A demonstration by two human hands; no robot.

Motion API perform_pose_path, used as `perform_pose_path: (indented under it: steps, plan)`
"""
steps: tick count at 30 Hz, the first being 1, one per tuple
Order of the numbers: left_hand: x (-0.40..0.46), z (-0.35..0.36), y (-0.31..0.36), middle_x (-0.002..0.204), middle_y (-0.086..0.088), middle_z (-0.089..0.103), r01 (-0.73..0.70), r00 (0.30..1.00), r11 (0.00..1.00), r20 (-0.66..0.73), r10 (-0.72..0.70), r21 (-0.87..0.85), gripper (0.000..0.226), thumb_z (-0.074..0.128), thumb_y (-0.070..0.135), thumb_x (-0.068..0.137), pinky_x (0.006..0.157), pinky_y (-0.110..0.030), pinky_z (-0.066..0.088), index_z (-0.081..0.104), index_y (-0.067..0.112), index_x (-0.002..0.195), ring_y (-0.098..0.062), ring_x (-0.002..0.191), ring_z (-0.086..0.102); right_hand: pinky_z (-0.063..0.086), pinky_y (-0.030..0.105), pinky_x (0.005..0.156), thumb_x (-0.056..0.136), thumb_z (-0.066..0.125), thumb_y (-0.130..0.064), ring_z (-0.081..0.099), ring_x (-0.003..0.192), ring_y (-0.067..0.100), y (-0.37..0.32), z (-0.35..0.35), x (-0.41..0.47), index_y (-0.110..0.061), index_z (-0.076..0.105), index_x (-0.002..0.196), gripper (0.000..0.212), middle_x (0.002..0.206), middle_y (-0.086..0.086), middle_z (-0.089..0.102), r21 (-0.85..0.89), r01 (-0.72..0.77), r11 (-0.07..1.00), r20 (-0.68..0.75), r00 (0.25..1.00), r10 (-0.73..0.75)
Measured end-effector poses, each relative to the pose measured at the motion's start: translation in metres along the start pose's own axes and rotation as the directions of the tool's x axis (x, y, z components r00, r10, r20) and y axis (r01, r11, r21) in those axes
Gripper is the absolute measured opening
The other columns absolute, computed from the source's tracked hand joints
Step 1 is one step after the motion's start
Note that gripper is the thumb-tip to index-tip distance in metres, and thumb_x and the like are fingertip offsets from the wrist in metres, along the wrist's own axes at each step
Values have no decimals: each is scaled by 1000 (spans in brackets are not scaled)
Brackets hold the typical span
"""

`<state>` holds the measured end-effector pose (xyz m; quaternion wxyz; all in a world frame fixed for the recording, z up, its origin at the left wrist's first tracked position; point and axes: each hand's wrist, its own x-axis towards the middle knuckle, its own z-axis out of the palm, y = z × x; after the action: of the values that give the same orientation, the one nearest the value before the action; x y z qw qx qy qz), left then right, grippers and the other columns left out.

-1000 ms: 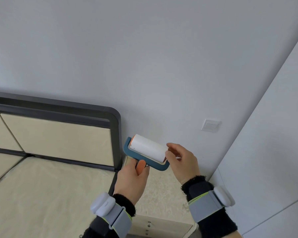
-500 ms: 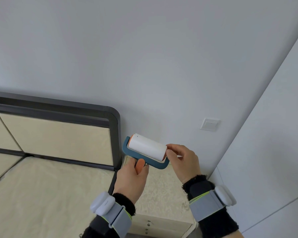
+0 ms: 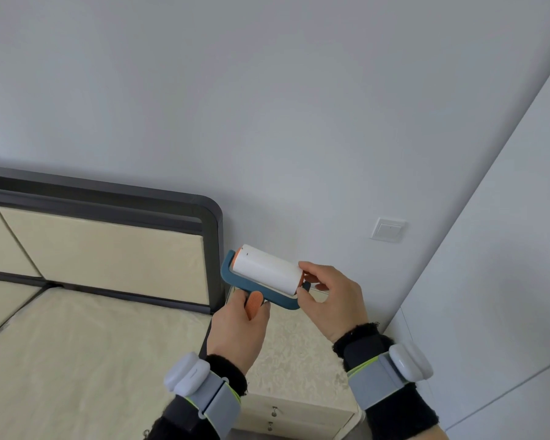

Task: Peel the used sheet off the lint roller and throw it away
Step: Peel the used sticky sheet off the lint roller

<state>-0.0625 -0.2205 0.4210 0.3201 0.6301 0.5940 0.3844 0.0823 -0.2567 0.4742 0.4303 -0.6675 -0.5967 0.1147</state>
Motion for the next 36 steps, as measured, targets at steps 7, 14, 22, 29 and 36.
perform_pose_path:
  steps: [7,14,22,29,36]
  plan:
    - [-2,0,-2,59,9,55,-8,1000,999,-1,8,49,19,56,36,83,45,-20,32,46,27,70,-4,53,50,50,21,82,71,66,-16,62,88,14,0,2,-2,-14,63,111,41,102,1,69,-94,35,995,9,999,-34]
    - [-2,2,-5,58,7,55,-18,999,993,29,15,113,20,54,39,84,43,-22,33,44,28,70,-5,51,51,52,25,74,72,65,-19,61,83,17,4,4,1,-11,61,102,31,95,4,68,-228,56,972,39,998,-48]
    - [-4,0,-4,60,7,56,-26,999,984,50,17,174,19,53,39,84,43,-20,33,45,28,72,-6,50,52,50,24,75,76,61,-22,62,89,20,4,3,3,-9,57,106,32,101,6,67,-324,51,945,149,989,-2]
    - [-5,0,-2,62,7,55,-20,998,984,67,8,179,21,54,38,85,45,-20,33,43,27,70,-6,53,51,48,24,71,77,58,-21,61,84,22,4,3,4,-8,58,104,30,94,6,67,-355,61,933,171,985,1]
    - [-9,1,-2,63,9,54,-19,995,982,96,1,188,23,54,38,85,45,-20,35,42,28,69,-6,53,51,52,27,73,77,54,-11,64,80,22,10,-5,4,-9,66,97,24,89,7,72,-298,54,953,122,992,-18]
